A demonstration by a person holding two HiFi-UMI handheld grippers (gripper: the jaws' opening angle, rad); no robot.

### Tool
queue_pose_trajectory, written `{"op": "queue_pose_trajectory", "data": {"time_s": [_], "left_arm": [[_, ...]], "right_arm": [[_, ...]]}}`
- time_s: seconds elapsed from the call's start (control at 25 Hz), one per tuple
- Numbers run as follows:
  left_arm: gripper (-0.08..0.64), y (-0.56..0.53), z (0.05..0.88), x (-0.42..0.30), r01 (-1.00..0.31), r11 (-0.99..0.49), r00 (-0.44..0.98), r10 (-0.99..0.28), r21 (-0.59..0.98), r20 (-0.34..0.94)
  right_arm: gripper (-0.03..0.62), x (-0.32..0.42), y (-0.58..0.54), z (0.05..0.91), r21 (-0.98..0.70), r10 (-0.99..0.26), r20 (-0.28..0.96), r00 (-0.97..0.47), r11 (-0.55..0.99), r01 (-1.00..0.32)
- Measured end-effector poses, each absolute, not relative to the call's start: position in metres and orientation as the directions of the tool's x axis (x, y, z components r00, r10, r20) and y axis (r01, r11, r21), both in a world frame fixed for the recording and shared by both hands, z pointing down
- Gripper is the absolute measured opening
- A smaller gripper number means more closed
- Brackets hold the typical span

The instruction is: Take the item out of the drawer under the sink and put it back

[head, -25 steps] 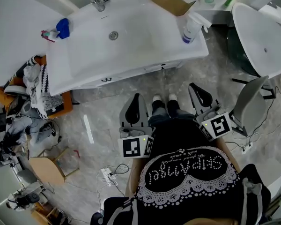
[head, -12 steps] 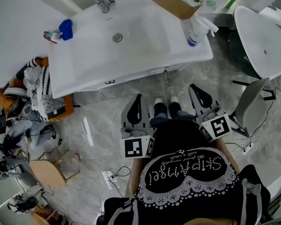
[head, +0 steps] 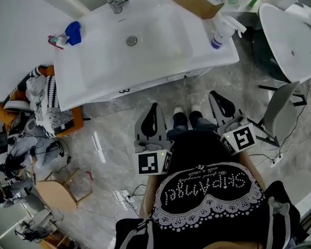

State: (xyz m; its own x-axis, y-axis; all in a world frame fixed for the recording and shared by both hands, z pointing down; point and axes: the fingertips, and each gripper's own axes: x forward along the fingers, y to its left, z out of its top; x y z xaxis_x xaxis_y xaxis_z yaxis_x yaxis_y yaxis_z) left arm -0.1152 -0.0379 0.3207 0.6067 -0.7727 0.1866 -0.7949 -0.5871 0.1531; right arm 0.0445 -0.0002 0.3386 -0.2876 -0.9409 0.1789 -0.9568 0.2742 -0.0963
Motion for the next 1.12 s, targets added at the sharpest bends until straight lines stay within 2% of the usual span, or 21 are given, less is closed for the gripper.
{"op": "queue_pose_trajectory", "data": {"time_s": [0.56, 0.92, 1.12], "left_arm": [[0.005, -0.039, 0.331, -0.141, -0.757, -0.635, 0.653, -0.73, 0.151, 0.201], [0.005, -0.046, 0.339, -0.134, -0.721, -0.67, 0.692, -0.687, 0.177, 0.222], [0.005, -0.048, 0.348, -0.124, -0.701, -0.681, 0.713, -0.661, 0.21, 0.235]], "right_arm": [[0.02, 0.01, 0.007, 0.347, -0.096, -0.952, 0.185, -0.245, 0.23, -0.968], [0.02, 0.013, 0.003, 0.371, -0.113, -0.94, 0.26, -0.219, 0.196, -0.974], [0.021, 0.026, -0.005, 0.403, -0.074, -0.935, 0.321, -0.148, 0.131, -0.989]]}}
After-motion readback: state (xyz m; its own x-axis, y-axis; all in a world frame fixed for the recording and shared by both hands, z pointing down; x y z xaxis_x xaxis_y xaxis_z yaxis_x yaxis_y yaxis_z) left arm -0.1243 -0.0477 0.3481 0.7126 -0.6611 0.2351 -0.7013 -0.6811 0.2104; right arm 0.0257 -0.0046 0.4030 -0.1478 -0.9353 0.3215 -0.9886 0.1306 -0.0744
